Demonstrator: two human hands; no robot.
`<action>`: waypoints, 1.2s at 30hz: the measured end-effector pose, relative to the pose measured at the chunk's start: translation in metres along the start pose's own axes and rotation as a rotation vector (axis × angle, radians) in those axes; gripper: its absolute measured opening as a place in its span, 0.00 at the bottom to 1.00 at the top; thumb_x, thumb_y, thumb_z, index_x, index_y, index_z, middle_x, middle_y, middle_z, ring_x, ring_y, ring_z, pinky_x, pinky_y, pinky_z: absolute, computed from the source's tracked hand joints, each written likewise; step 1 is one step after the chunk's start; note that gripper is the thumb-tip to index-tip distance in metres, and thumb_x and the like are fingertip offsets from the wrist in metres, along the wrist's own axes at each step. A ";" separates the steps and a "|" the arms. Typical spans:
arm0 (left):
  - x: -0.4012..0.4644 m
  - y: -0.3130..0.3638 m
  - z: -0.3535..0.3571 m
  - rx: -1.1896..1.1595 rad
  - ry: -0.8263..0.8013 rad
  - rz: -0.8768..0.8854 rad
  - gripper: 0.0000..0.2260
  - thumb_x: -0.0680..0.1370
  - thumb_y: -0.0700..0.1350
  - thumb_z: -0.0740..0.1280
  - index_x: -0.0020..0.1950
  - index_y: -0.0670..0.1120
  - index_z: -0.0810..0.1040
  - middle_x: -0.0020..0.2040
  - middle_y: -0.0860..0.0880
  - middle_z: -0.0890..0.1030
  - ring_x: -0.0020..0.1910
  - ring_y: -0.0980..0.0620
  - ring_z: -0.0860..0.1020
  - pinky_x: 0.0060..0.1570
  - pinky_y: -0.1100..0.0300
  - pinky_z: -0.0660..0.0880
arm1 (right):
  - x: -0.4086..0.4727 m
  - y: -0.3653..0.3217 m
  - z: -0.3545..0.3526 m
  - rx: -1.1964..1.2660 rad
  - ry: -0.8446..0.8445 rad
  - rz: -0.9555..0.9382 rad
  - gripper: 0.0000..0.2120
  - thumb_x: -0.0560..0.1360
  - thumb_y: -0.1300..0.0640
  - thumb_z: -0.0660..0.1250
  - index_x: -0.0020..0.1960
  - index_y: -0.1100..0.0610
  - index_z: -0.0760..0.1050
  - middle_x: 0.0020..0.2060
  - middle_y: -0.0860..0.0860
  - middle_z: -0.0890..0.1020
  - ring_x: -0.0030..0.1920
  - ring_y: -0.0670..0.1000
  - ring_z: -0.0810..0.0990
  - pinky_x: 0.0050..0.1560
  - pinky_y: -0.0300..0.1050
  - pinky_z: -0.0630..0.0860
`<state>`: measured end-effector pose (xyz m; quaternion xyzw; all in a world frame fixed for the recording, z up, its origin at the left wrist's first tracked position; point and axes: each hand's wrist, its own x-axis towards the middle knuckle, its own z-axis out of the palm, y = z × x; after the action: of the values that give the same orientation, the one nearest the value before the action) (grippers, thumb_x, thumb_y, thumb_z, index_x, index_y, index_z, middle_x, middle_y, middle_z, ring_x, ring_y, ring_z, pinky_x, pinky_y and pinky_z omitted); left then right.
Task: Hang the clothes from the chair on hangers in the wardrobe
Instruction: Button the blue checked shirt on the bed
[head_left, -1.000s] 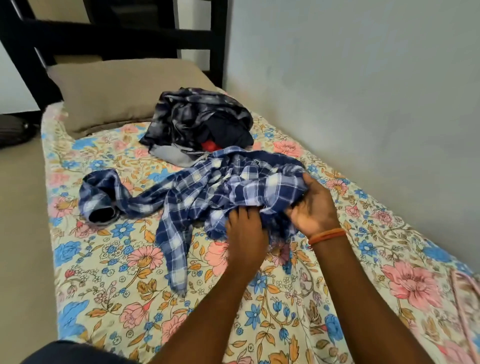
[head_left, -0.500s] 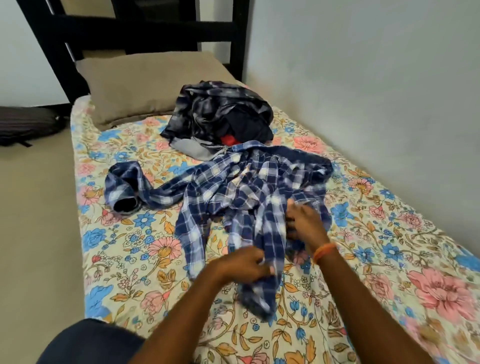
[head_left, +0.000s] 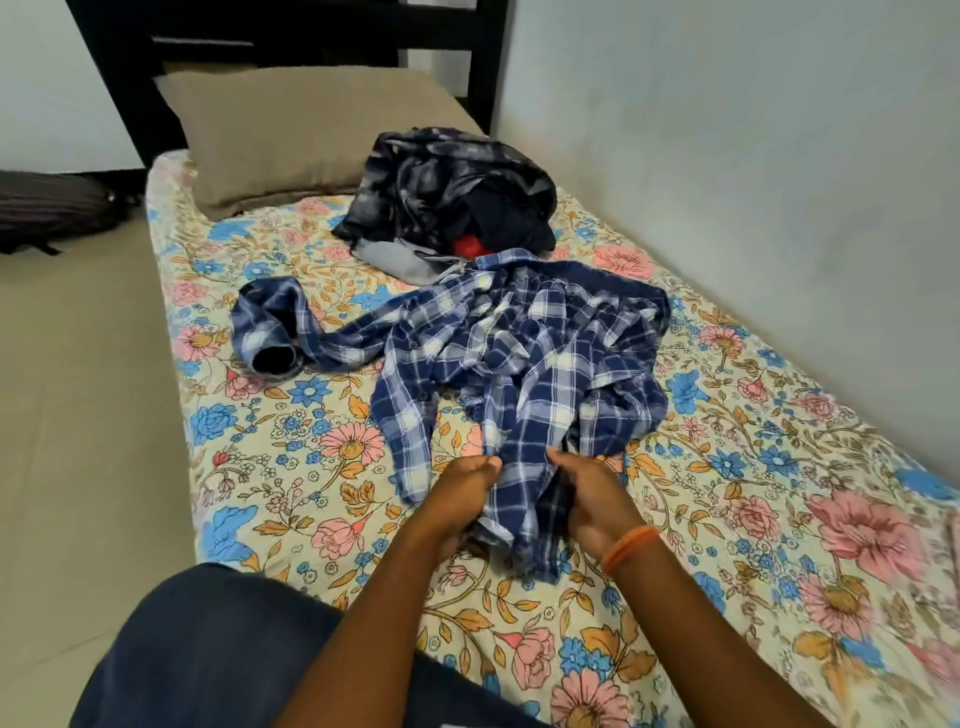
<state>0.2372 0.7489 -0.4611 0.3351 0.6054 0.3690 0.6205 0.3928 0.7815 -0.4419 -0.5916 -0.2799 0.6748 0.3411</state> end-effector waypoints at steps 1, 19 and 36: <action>0.000 0.001 0.000 -0.014 0.024 0.003 0.14 0.85 0.48 0.58 0.52 0.44 0.81 0.53 0.42 0.84 0.53 0.42 0.81 0.58 0.48 0.76 | -0.001 0.000 0.003 0.044 0.008 0.006 0.23 0.74 0.57 0.71 0.63 0.70 0.73 0.46 0.62 0.82 0.47 0.61 0.82 0.51 0.63 0.81; -0.015 -0.011 0.014 0.775 0.239 0.428 0.05 0.78 0.47 0.70 0.53 0.47 0.80 0.49 0.49 0.81 0.45 0.50 0.78 0.46 0.53 0.77 | -0.037 -0.017 -0.038 0.211 -0.025 0.011 0.05 0.78 0.67 0.63 0.54 0.64 0.74 0.47 0.60 0.80 0.46 0.57 0.80 0.37 0.48 0.84; -0.003 0.008 -0.048 0.961 0.686 0.556 0.11 0.80 0.48 0.67 0.60 0.46 0.79 0.52 0.46 0.79 0.50 0.45 0.77 0.45 0.49 0.77 | -0.017 0.009 -0.020 -0.052 0.205 -0.487 0.04 0.78 0.61 0.68 0.49 0.61 0.80 0.47 0.58 0.85 0.47 0.55 0.83 0.56 0.61 0.80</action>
<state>0.1888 0.7488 -0.4549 0.5822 0.7576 0.2901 0.0545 0.4121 0.7616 -0.4416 -0.5805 -0.3951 0.5022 0.5047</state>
